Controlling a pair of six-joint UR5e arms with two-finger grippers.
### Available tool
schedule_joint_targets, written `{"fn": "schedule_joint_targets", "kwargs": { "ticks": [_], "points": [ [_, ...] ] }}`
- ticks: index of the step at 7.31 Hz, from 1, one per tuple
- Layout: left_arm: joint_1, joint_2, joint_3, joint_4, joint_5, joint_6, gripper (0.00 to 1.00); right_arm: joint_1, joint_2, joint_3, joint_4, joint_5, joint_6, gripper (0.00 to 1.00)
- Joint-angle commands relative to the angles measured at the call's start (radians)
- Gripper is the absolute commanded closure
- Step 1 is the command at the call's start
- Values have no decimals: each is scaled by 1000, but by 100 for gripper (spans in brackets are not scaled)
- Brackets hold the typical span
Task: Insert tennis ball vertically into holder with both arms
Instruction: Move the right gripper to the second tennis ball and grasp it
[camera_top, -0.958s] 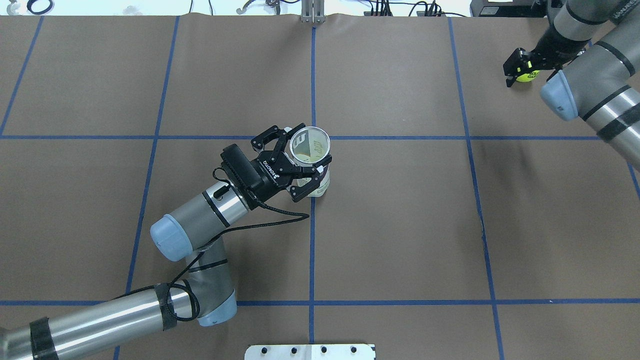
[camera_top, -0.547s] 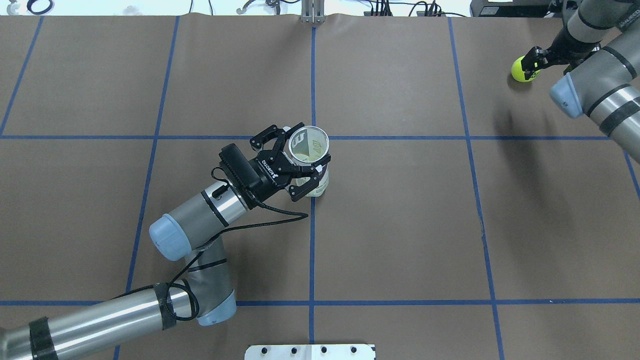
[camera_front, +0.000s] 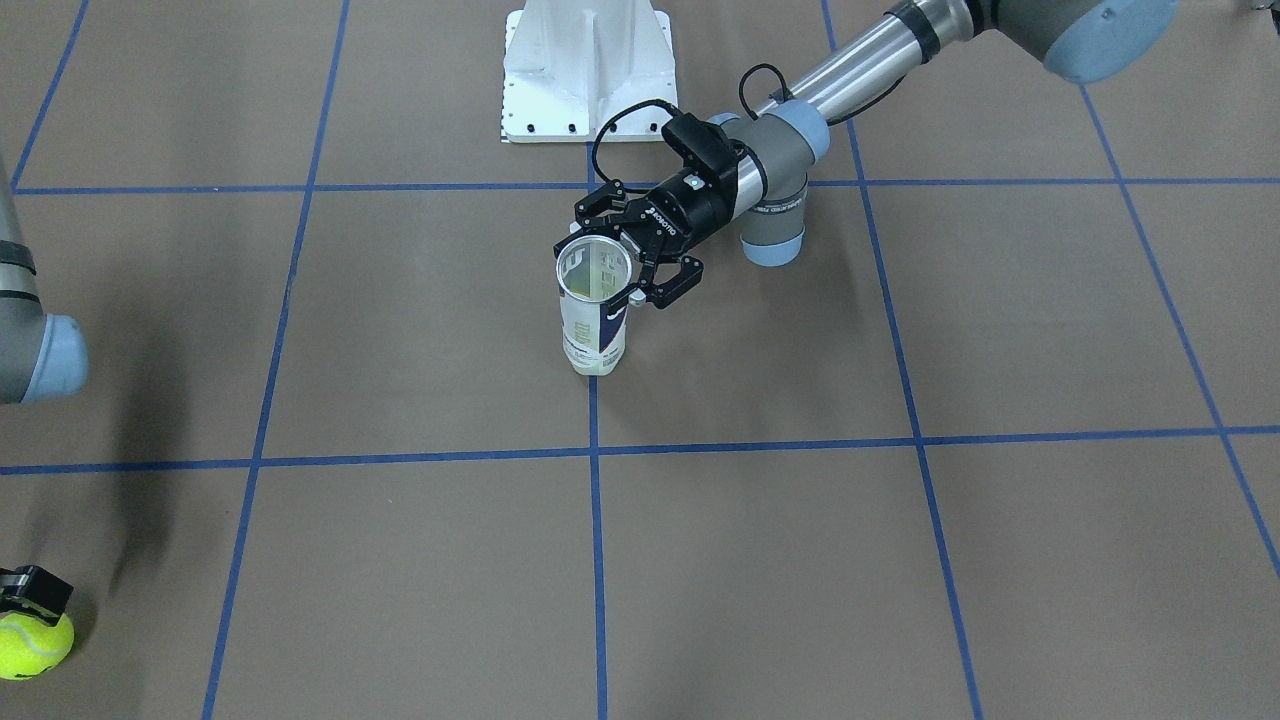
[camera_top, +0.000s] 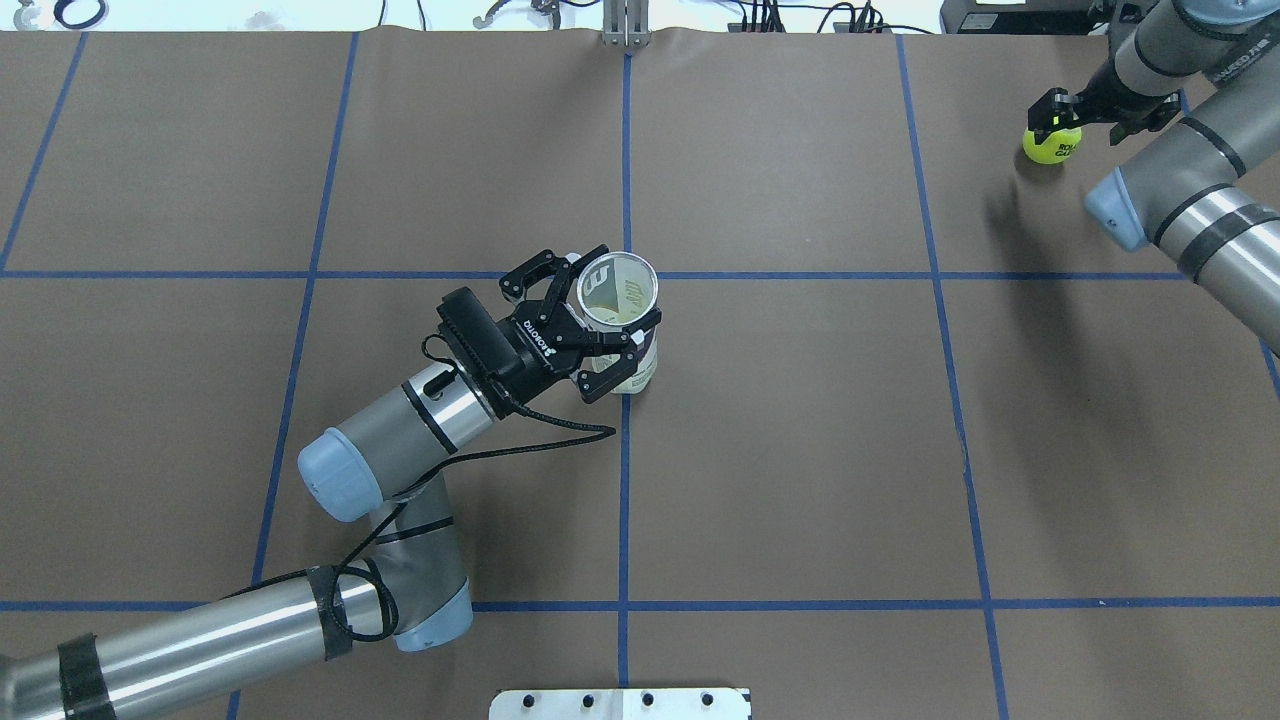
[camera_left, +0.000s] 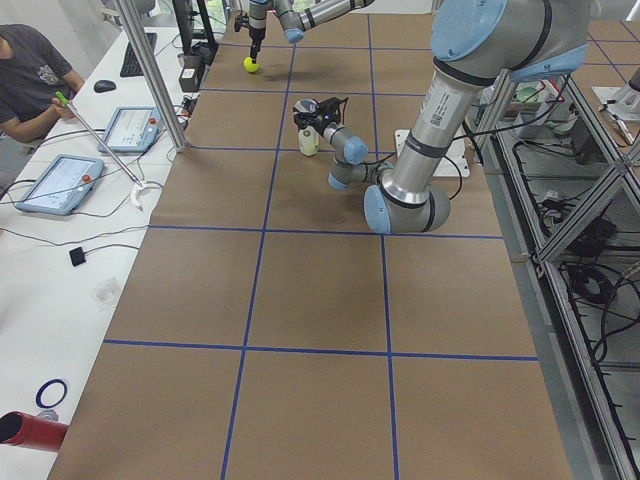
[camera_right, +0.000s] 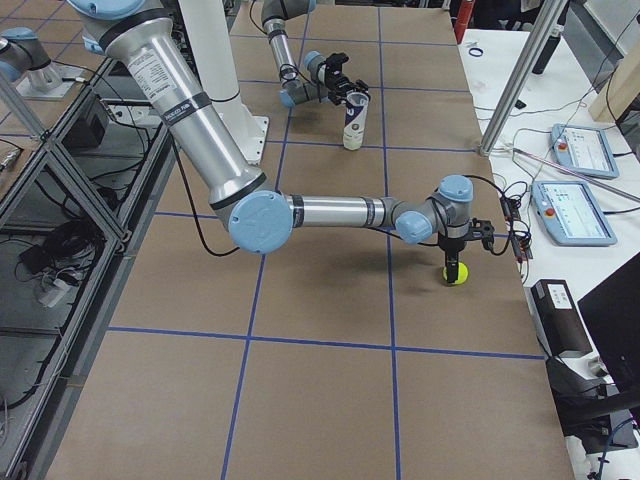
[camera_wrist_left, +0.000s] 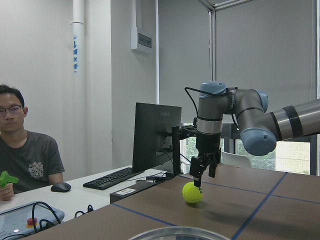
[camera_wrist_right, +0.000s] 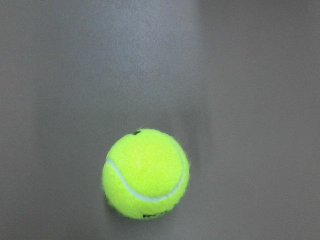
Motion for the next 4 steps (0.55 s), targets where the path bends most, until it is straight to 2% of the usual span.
{"fn": "schedule_joint_targets", "kwargs": {
  "ticks": [1,2,4],
  "points": [
    [0,0,0,0,0,0,14,-15,-1,-44,94,-17,6,1],
    [0,0,0,0,0,2,14,-27,-4,-63,126,-53,6,1],
    [0,0,0,0,0,2,14,-36,-2,-72,130,-69,4,1]
  ]
}}
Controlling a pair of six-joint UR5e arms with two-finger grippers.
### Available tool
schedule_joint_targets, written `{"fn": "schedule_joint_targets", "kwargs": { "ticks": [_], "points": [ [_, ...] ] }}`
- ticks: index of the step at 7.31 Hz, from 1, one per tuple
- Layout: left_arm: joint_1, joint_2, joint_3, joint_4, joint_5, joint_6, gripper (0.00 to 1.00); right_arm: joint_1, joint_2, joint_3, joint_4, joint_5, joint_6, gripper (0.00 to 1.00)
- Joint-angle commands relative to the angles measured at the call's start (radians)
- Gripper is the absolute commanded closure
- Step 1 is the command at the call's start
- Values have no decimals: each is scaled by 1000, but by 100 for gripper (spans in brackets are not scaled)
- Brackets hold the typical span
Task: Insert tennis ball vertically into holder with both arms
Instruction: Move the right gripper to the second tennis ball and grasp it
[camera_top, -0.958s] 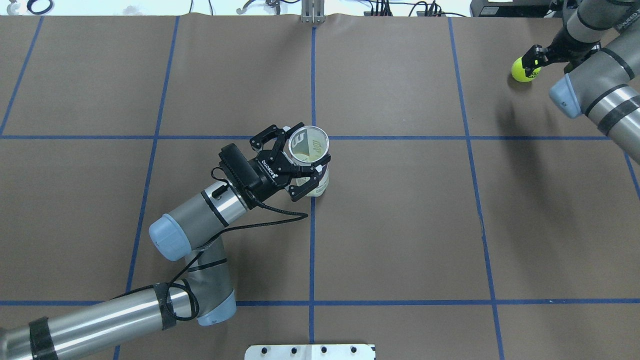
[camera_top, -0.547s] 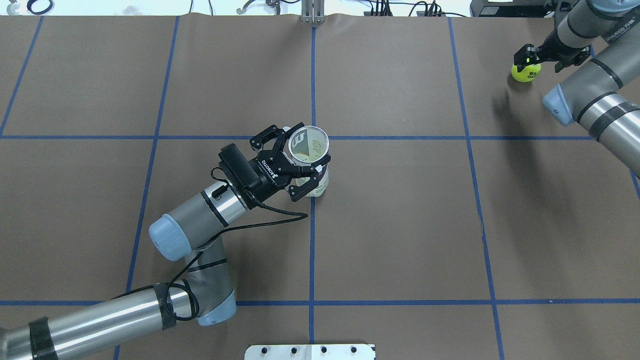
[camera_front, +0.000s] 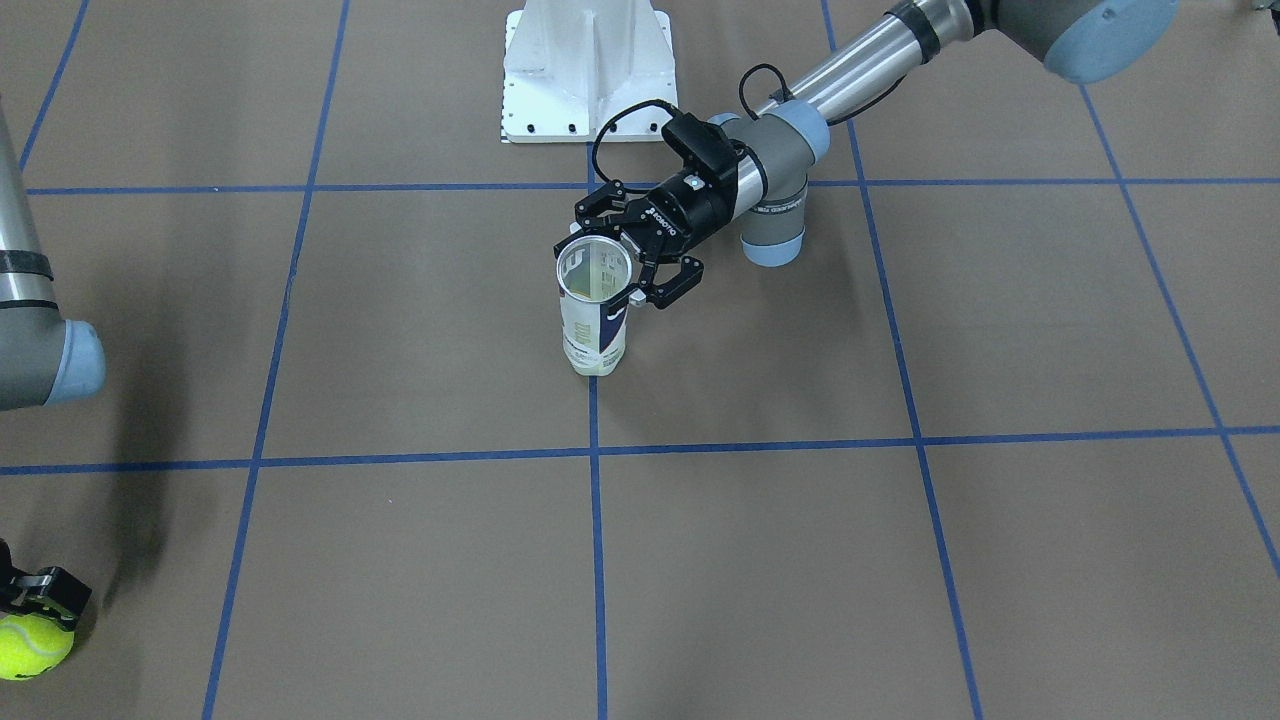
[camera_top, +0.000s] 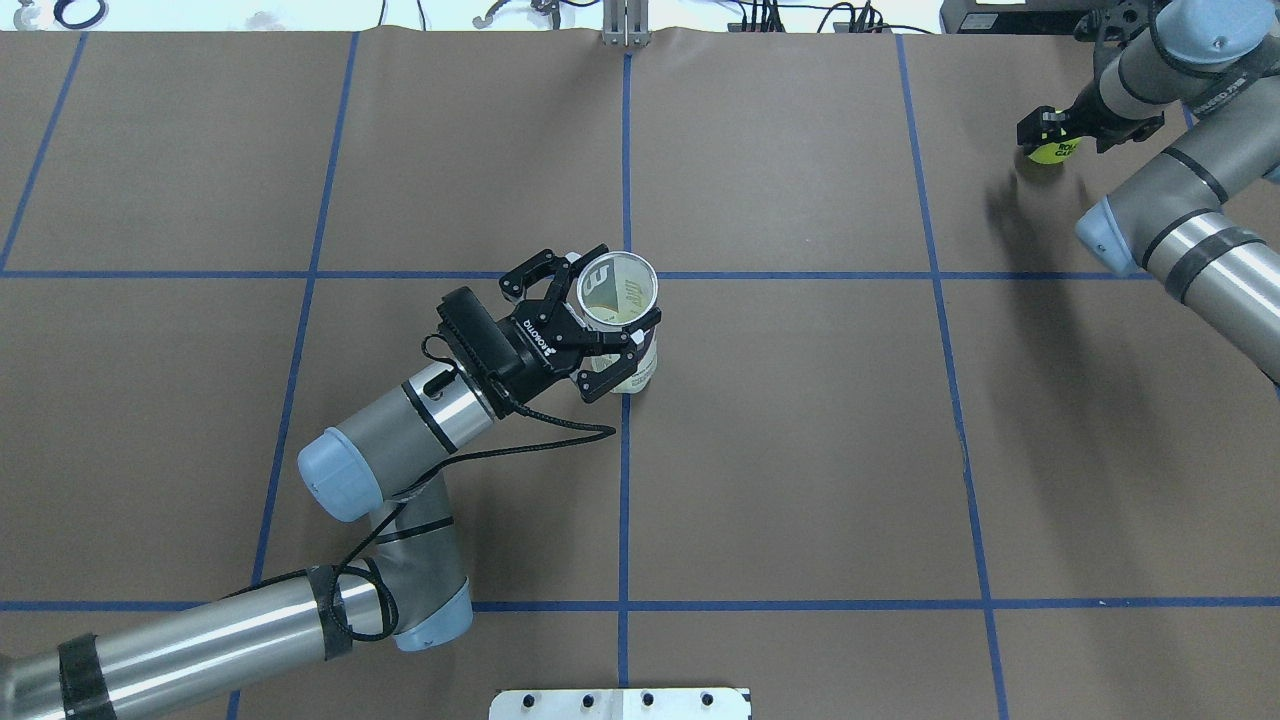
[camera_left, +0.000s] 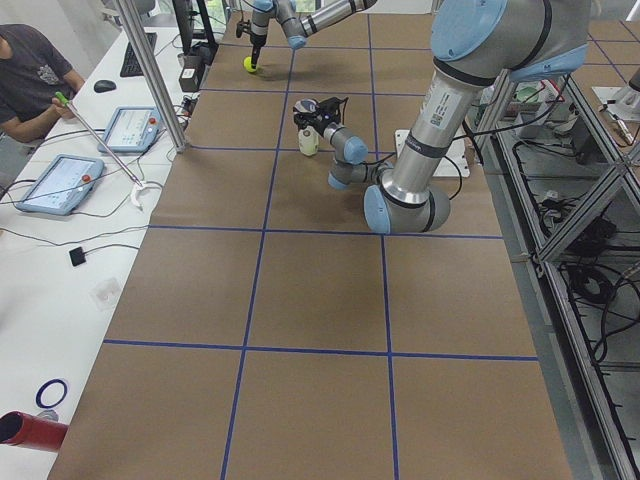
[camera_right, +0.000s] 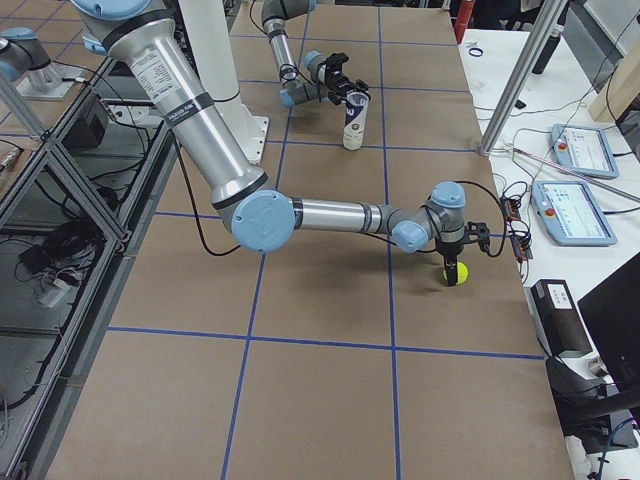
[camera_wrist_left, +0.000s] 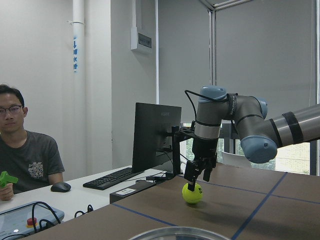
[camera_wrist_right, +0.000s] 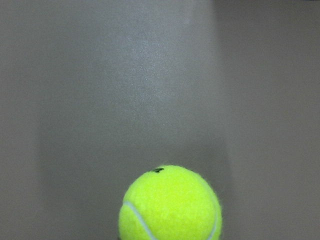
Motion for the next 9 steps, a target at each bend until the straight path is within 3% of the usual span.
{"fn": "schedule_joint_targets", "kwargs": {
  "ticks": [1,2,4,5,6,7,8,9],
  "points": [
    [0,0,0,0,0,0,14,-13,5,-7,6,-38,0,1],
    [-2,0,0,0,0,0,14,-13,5,-7,8,-42,-2,2],
    [-2,2,-2,0,0,2,14,-22,2,-26,59,-66,-4,13],
    [-2,2,-2,0,0,2,14,-22,4,-29,63,-68,-4,32],
    [-2,2,-2,0,0,3,14,-22,4,-27,64,-74,-4,72],
    [-2,0,-2,0,0,3,14,-19,2,3,60,-72,-2,100],
    [-2,0,-3,0,0,3,14,-9,-4,97,17,-60,-1,100],
    [-3,2,-5,0,0,3,14,-8,-30,265,-152,-48,0,100]
  ]
}}
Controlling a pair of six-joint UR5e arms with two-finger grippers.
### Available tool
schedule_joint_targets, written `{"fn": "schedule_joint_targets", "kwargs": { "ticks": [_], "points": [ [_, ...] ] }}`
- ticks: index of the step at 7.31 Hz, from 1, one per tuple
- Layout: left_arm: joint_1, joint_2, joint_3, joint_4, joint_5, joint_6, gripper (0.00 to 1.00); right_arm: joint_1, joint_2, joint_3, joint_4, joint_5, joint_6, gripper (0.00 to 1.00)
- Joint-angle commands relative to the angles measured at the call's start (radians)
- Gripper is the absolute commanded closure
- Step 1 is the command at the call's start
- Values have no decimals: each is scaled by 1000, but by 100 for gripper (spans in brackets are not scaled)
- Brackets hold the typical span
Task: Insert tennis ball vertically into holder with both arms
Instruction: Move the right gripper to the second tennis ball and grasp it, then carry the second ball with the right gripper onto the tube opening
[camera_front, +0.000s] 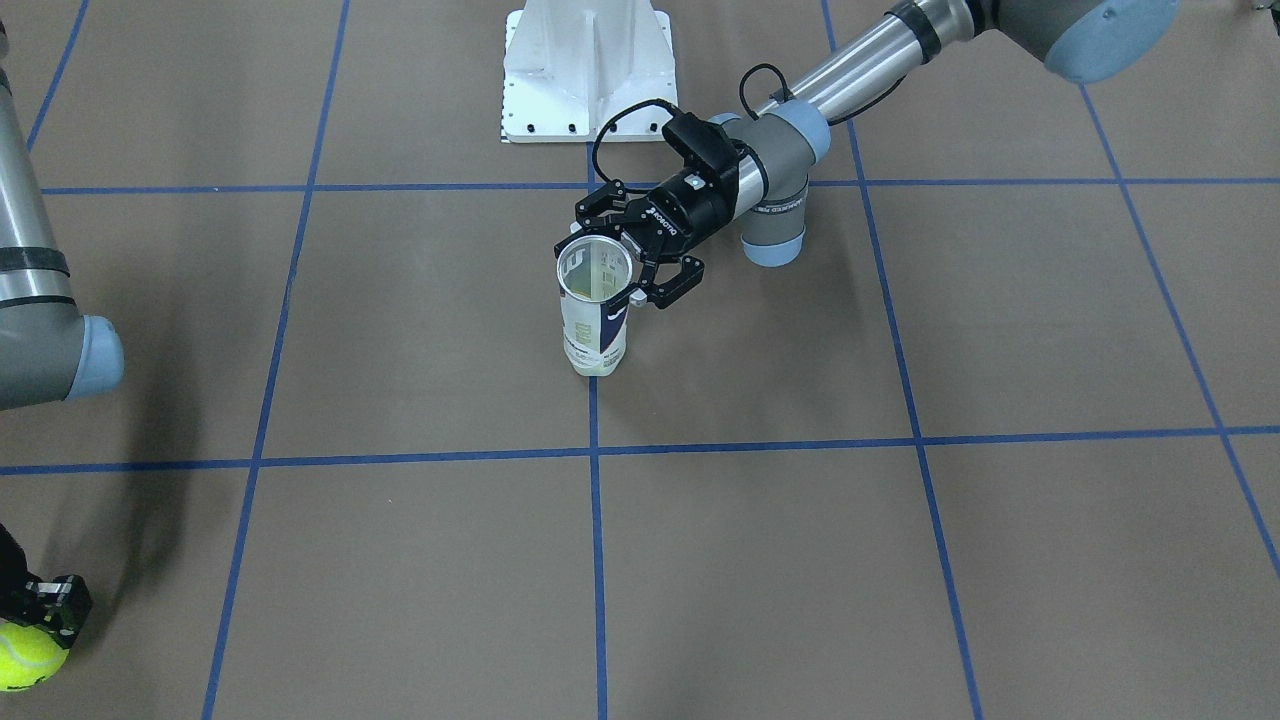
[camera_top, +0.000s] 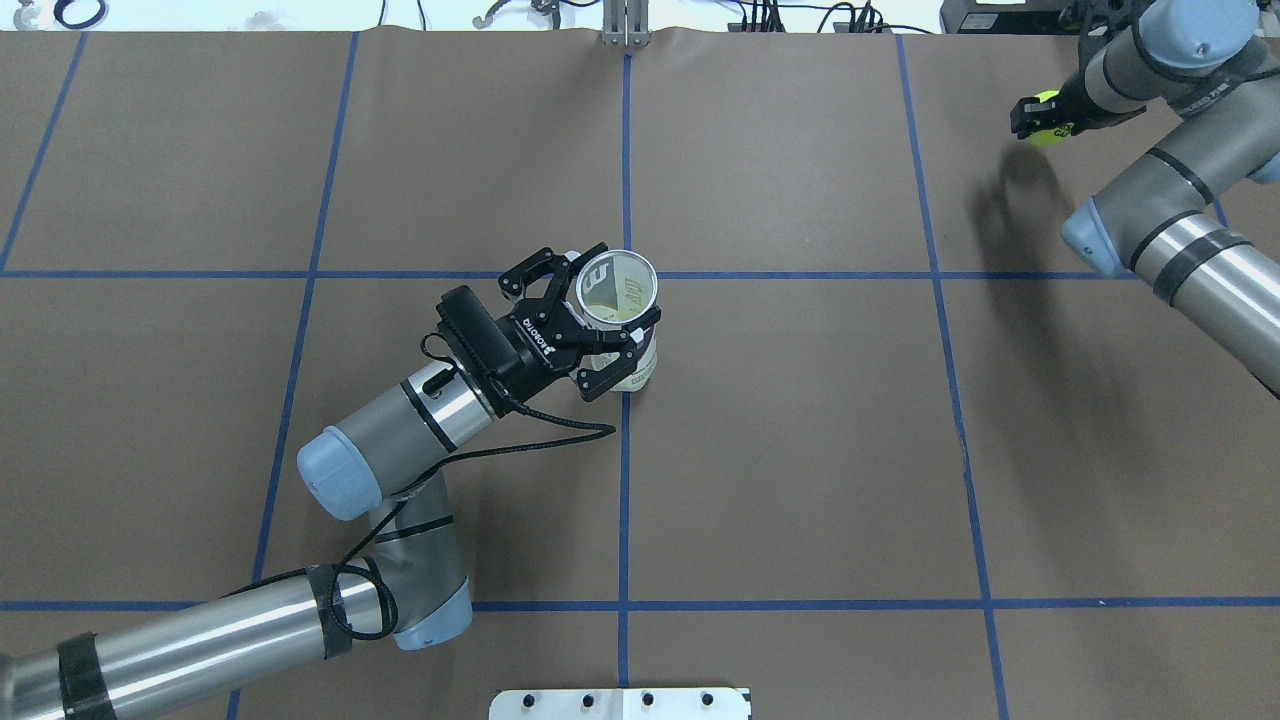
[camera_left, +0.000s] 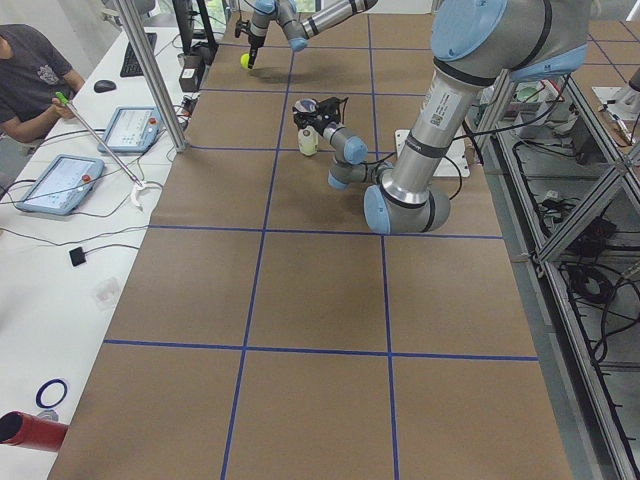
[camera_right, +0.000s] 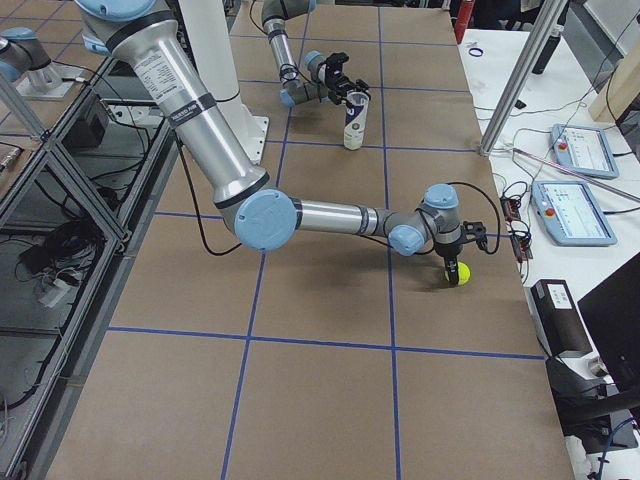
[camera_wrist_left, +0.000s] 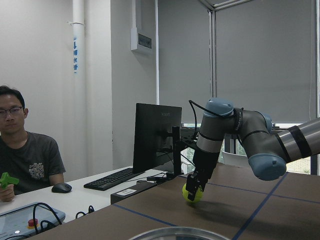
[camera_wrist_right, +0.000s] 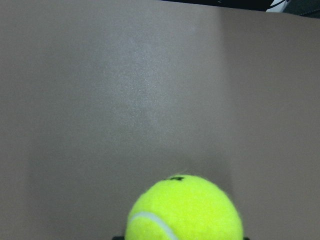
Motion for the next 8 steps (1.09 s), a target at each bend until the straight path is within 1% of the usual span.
{"fn": "schedule_joint_targets", "kwargs": {
  "ticks": [1,2,3,4,5,6,7,8],
  "points": [
    [-1,-1,-1,0,0,0,14,4,-49,335,-320,15,4,100],
    [1,1,-1,1,0,0,14,-2,-65,470,-451,67,39,100],
    [2,-1,-1,2,-1,0,14,-45,-71,614,-565,196,153,100],
    [1,1,0,2,0,0,14,-127,-73,793,-687,223,286,100],
    [1,1,0,0,-1,0,14,-204,-59,929,-780,263,391,100],
    [1,2,2,0,-1,0,14,-264,-51,1005,-779,338,500,100],
    [2,1,2,1,-1,0,14,-321,31,1013,-778,361,624,100],
    [2,2,5,0,-1,0,14,-373,85,1008,-776,357,718,100]
  ]
}}
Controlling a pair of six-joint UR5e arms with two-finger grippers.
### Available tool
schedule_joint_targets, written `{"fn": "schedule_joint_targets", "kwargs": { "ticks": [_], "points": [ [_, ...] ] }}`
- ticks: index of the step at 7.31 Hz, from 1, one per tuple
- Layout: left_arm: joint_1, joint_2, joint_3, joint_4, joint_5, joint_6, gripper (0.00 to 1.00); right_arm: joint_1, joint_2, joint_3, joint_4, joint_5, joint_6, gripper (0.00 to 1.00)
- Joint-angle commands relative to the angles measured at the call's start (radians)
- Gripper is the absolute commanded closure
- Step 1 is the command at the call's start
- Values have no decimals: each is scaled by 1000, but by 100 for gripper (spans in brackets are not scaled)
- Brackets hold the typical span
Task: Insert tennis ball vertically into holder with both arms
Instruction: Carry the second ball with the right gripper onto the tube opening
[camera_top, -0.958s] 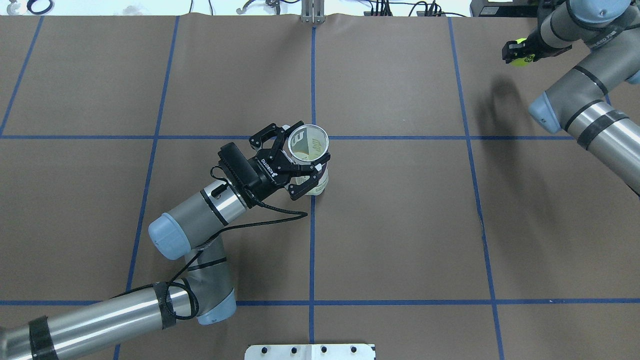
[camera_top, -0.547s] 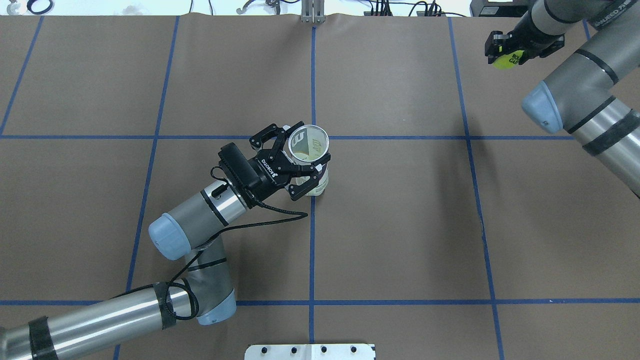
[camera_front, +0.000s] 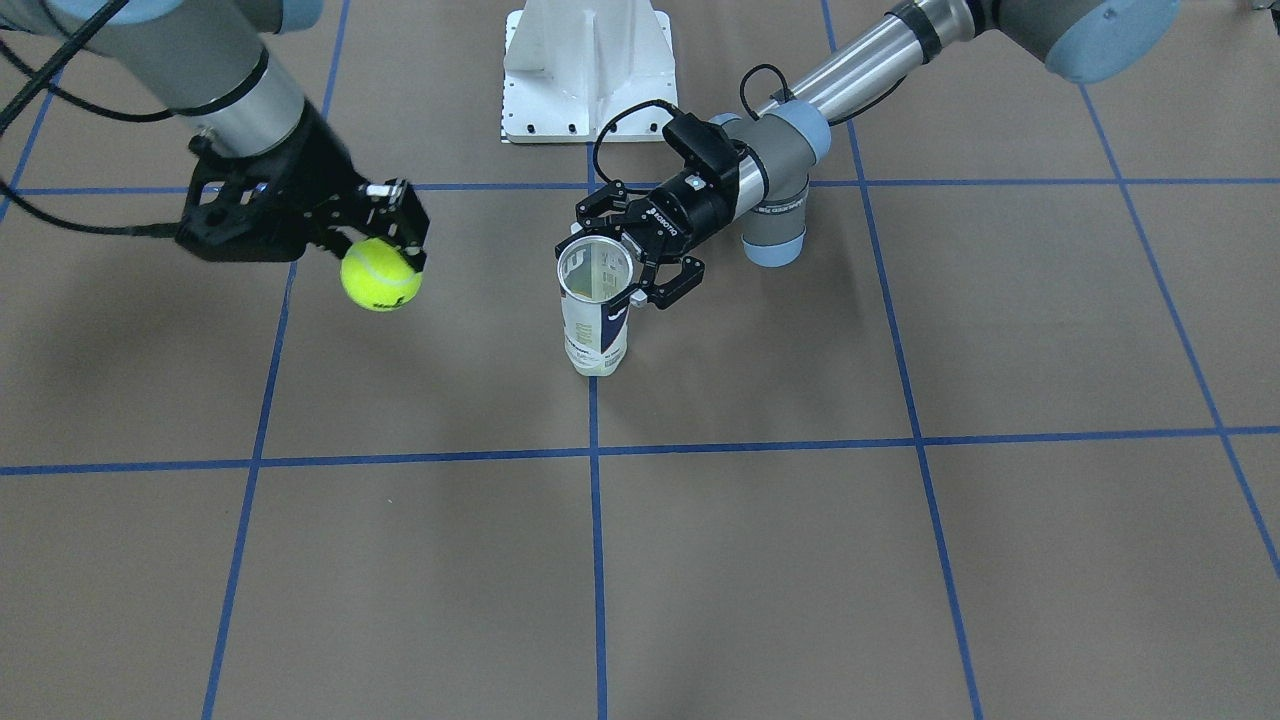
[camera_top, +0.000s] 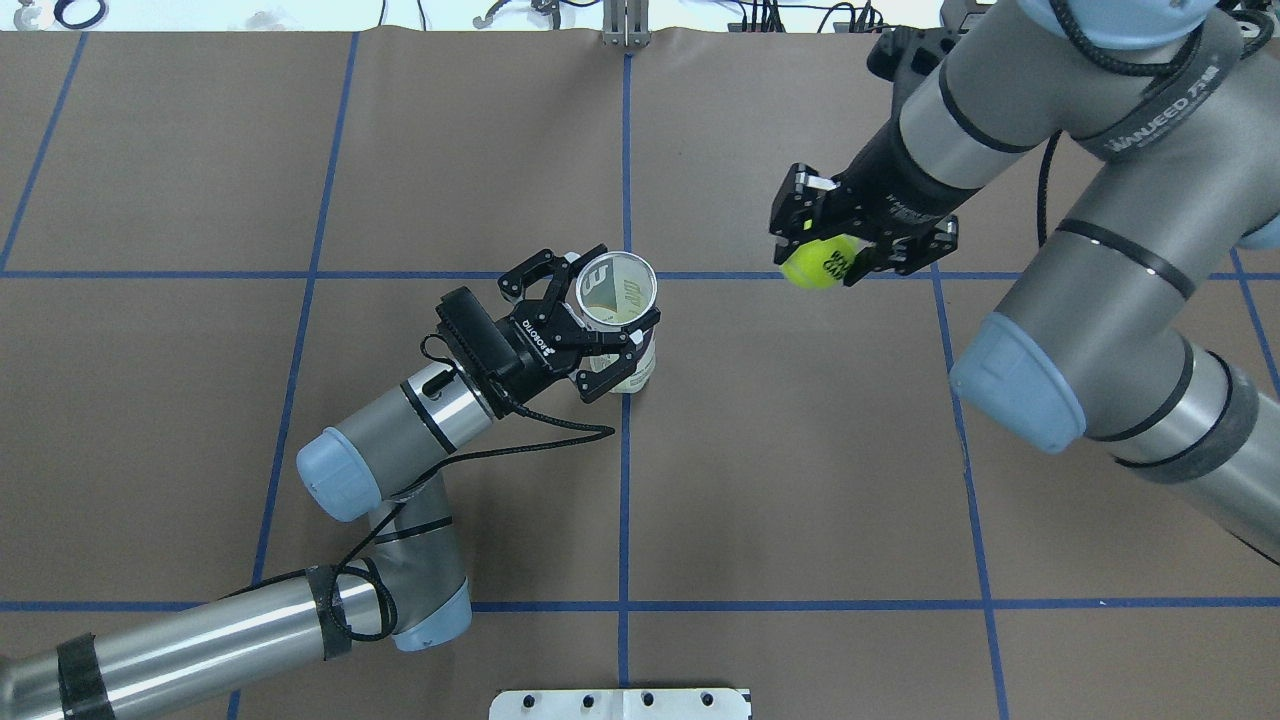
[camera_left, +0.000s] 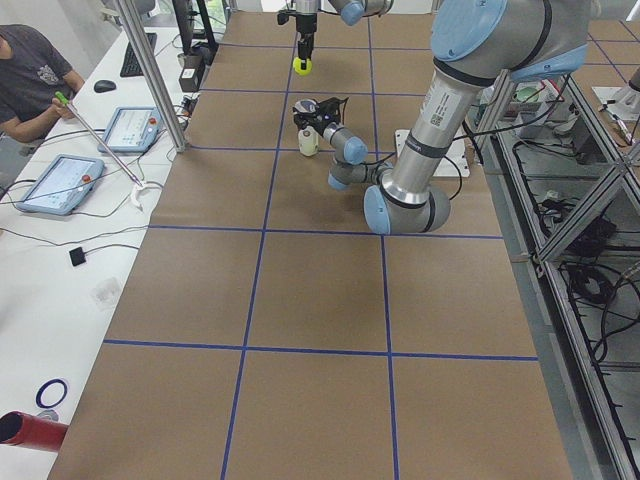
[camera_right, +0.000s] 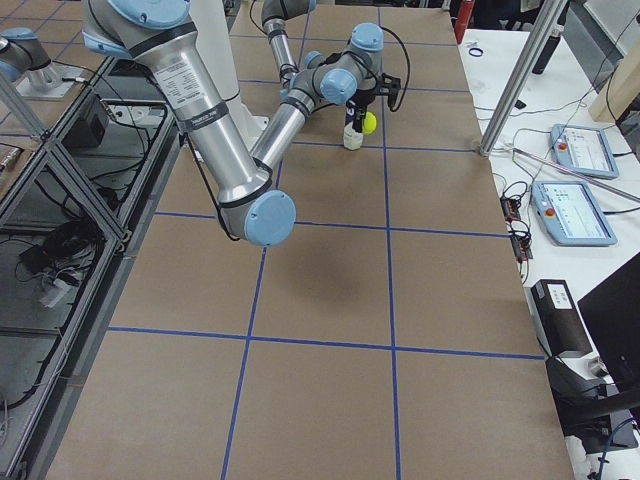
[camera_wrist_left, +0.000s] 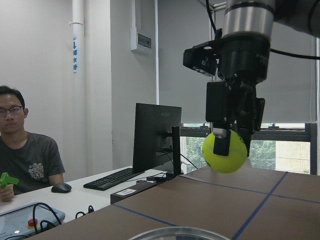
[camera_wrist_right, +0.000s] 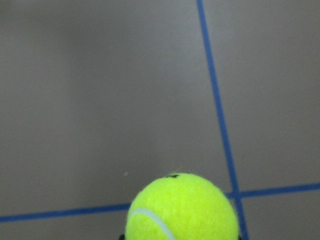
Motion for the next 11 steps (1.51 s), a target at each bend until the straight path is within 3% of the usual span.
{"fn": "schedule_joint_targets", "kwargs": {
  "ticks": [1,5,7,10,11],
  "points": [
    [2,1,2,1,0,0,14,-97,96,13,-4,14,143,100],
    [4,1,4,2,0,-2,12,-118,175,-70,4,8,137,100],
    [5,1,4,1,0,-2,12,-115,198,-143,83,2,141,100],
    [4,1,2,1,1,-2,12,-95,254,-223,93,-17,138,100],
    [5,-1,-1,1,1,-2,12,-95,256,-267,155,-30,140,100]
  ]
}}
